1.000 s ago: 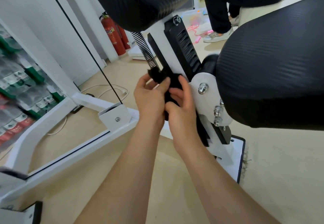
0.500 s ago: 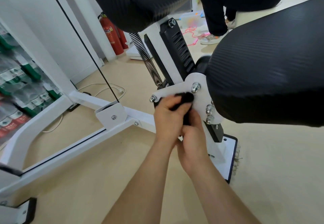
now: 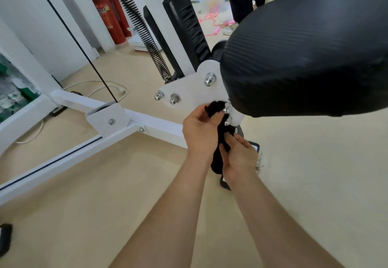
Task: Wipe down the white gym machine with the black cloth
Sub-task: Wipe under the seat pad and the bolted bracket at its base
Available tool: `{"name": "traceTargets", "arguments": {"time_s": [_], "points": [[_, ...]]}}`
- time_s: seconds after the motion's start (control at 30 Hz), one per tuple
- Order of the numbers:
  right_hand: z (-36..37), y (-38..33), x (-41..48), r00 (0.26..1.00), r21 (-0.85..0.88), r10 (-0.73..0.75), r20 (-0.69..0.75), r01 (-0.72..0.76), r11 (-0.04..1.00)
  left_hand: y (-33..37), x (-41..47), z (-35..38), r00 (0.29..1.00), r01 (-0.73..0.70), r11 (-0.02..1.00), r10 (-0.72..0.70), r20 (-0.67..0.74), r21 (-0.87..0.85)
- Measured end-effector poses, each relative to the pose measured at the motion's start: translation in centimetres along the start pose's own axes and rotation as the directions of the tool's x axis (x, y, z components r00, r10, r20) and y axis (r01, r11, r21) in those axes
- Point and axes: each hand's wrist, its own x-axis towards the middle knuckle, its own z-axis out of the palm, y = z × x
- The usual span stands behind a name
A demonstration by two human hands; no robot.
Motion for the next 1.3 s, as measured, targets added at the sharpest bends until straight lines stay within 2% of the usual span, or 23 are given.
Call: {"name": "traceTargets", "arguments": {"time_s": [0.07, 0.1, 0.13, 0.2, 0.27, 0.3, 0.37, 0.4, 0.43, 0.47, 0.53, 0.6, 0.73, 0.83, 0.93, 1.0, 1.07, 1.1, 1.17, 1.23, 1.27, 1.3], "points": [[-1.7, -0.5, 0.9, 0.998, -0.135, -0.052, -0.045, 0.046, 0.99, -1.9, 0.4, -0.7, 0.999, 0.015, 0.995, -0.019, 0.045, 0.096], [-2.8, -0.6, 1.5, 0.995, -0.244, -0.082, -0.062, 0.065, 0.968, -2.9, 0.7, -1.3, 0.996, 0.01, 0.98, -0.028, 0.089, 0.2], [-4.1, -0.6, 2.0, 0.989, -0.373, -0.128, -0.072, 0.092, 0.923, -3.9, 0.5, -1.8, 0.989, -0.001, 0.943, -0.048, 0.139, 0.332], [-6.6, 0.0, 2.8, 0.968, -0.639, -0.249, -0.036, 0.169, 0.75, -6.6, -1.0, -2.9, 0.981, -0.003, 0.833, -0.105, 0.163, 0.553], [-8.8, 1.1, 3.1, 0.935, -0.834, -0.34, 0.102, 0.267, 0.484, -9.5, -3.3, -3.4, 0.98, 0.05, 0.78, -0.158, 0.119, 0.624], [-10.0, 1.8, 3.4, 0.909, -0.892, -0.354, 0.219, 0.334, 0.304, -11.0, -4.3, -3.5, 0.975, 0.082, 0.761, -0.196, 0.108, 0.644], [-12.0, 3.6, 4.4, 0.851, -0.876, -0.212, 0.481, 0.457, -0.152, -13.8, -5.9, -3.3, 0.964, 0.028, 0.656, -0.217, 0.154, 0.754], [-12.8, 4.4, 4.9, 0.841, -0.803, -0.091, 0.534, 0.47, -0.367, -15.1, -6.7, -3.1, 0.952, -0.067, 0.555, -0.214, 0.22, 0.829], [-13.5, 5.1, 5.5, 0.85, -0.721, 0.01, 0.527, 0.453, -0.523, -16.2, -7.4, -2.9, 0.928, -0.176, 0.448, -0.223, 0.3, 0.876], [-13.9, 5.5, 6.0, 0.864, -0.653, 0.081, 0.497, 0.434, -0.621, -17.1, -8.0, -2.7, 0.888, -0.271, 0.372, -0.26, 0.38, 0.888], [-14.4, 5.7, 6.8, 0.865, -0.545, 0.156, 0.476, 0.429, -0.72, -18.5, -8.9, -2.2, 0.814, -0.35, 0.307, -0.369, 0.45, 0.885], [-14.7, 5.2, 7.8, 0.848, -0.487, 0.185, 0.497, 0.45, -0.749, -19.2, -9.0, -1.7, 0.784, -0.362, 0.29, -0.42, 0.458, 0.886], [-15.9, 4.3, 9.2, 0.807, -0.435, 0.186, 0.56, 0.478, -0.763, -19.1, -7.7, 0.5, 0.773, -0.366, 0.291, -0.434, 0.463, 0.884], [-15.9, 4.4, 9.4, 0.779, -0.532, 0.062, 0.624, 0.482, -0.696, -19.3, -7.3, 1.2, 0.757, -0.403, 0.325, -0.408, 0.511, 0.856], [-14.9, 6.3, 8.9, 0.703, -0.55, -0.071, 0.708, 0.485, -0.68, -19.6, -6.7, -0.7, 0.752, -0.478, 0.307, -0.34, 0.564, 0.823], [-13.3, 7.5, 8.4, 0.728, -0.594, -0.074, 0.682, 0.492, -0.637, -20.0, -5.4, -2.7, 0.771, -0.492, 0.26, -0.313, 0.555, 0.831], [-11.1, 8.0, 9.0, 0.735, -0.655, -0.067, 0.675, 0.556, -0.512, -20.0, -3.8, -4.3, 0.823, -0.423, 0.229, -0.308, 0.478, 0.877], [-10.1, 8.0, 9.6, 0.753, -0.687, -0.052, 0.656, 0.566, -0.457, -19.8, -3.1, -4.8, 0.848, -0.339, 0.265, -0.329, 0.415, 0.903], [-8.9, 7.5, 10.2, 0.807, -0.772, -0.091, 0.583, 0.516, -0.372, -19.2, -1.7, -5.3, 0.911, -0.073, 0.478, -0.326, 0.254, 0.875], [-9.4, 7.0, 9.4, 0.817, -0.842, -0.23, 0.529, 0.472, -0.262, -18.5, -0.7, -5.0, 0.946, 0.229, 0.746, -0.323, 0.039, 0.626], [-9.9, 6.8, 8.6, 0.811, -0.869, -0.312, 0.495, 0.456, -0.194, -18.2, -0.5, -4.5, 0.949, 0.299, 0.83, -0.312, -0.053, 0.47], [-10.4, 6.7, 7.7, 0.806, -0.894, -0.401, 0.435, 0.438, -0.088, -17.7, -0.3, -3.7, 0.944, 0.328, 0.868, -0.311, -0.106, 0.372]]}}
